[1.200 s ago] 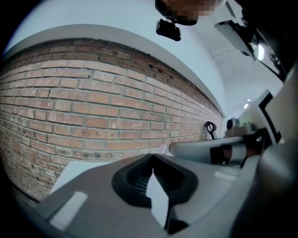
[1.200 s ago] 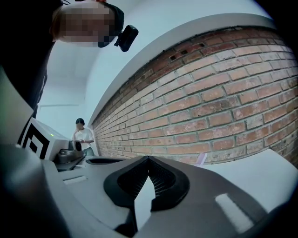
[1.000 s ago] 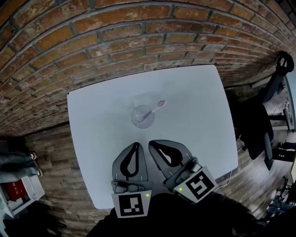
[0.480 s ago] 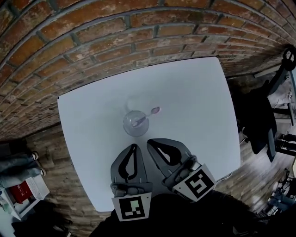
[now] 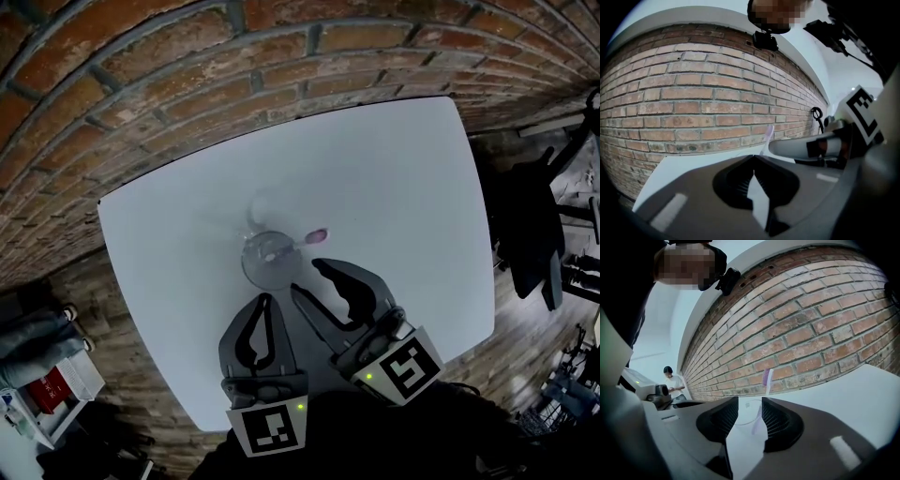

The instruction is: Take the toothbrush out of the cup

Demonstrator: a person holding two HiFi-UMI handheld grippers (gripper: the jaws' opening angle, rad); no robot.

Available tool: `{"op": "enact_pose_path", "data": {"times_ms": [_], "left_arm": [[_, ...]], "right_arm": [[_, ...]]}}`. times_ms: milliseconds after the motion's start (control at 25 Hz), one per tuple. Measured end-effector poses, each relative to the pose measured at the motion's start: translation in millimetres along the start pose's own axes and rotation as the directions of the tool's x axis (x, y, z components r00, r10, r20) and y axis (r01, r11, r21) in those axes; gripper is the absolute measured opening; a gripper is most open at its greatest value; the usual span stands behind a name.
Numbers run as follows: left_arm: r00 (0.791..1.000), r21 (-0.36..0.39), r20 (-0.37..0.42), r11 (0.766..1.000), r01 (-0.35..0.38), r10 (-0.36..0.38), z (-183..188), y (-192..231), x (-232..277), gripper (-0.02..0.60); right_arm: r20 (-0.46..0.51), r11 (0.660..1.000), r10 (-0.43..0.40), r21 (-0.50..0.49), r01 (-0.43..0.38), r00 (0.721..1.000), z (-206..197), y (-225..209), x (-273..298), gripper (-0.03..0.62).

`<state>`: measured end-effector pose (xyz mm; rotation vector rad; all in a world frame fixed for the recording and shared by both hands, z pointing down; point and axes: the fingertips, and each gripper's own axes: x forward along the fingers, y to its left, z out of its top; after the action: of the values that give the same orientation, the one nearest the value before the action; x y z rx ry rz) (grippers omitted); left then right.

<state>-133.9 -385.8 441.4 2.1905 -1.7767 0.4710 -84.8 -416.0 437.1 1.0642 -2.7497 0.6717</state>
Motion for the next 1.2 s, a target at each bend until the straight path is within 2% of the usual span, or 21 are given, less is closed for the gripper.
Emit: {"op": "enact_pose_path", "data": {"times_ms": [240,400,520,800,1080,1200], "left_arm": [[1.000,0.011,-0.011,1.000,0.004,-0.004,-7.3,2.9,6.6,0.008],[1.000,0.010,-0.013,1.000,-0.009,0.010,-9.7,10.5,10.0,0.008],[1.000,0.003,-0.020,1.000,-0.017,0.017,-12.7,15.5,12.3,0.008],[1.000,0.016,-0.008,1.000,-0.016,0.016,-12.6,20.3,14.9,0.008],[1.000,0.015,0.001,1.000,-0.013,0.013,-11.9,21.6,16.4,0.008],[1.000,0.019,-0.001,1.000,-0.012,0.012,-11.6,21.9,16.1,0.008]], "right_arm": [[-0.011,1.000,-0.020,0.018,0.020,1.000,-3.8,-15.1,11.9,0.161],[0.052,0.999,-0.034,0.027,0.033,0.998,7.2,-25.1,22.6,0.161],[0.009,0.998,-0.030,0.048,0.029,1.000,0.0,-26.1,28.4,0.162],[0.014,0.999,-0.018,0.044,0.017,1.000,-3.9,-24.6,36.6,0.160],[-0.006,0.999,-0.025,0.035,0.025,1.000,-7.8,-24.4,40.2,0.109],[-0.026,0.999,-0.034,0.027,0.035,0.999,-10.3,-23.7,40.0,0.065]]}}
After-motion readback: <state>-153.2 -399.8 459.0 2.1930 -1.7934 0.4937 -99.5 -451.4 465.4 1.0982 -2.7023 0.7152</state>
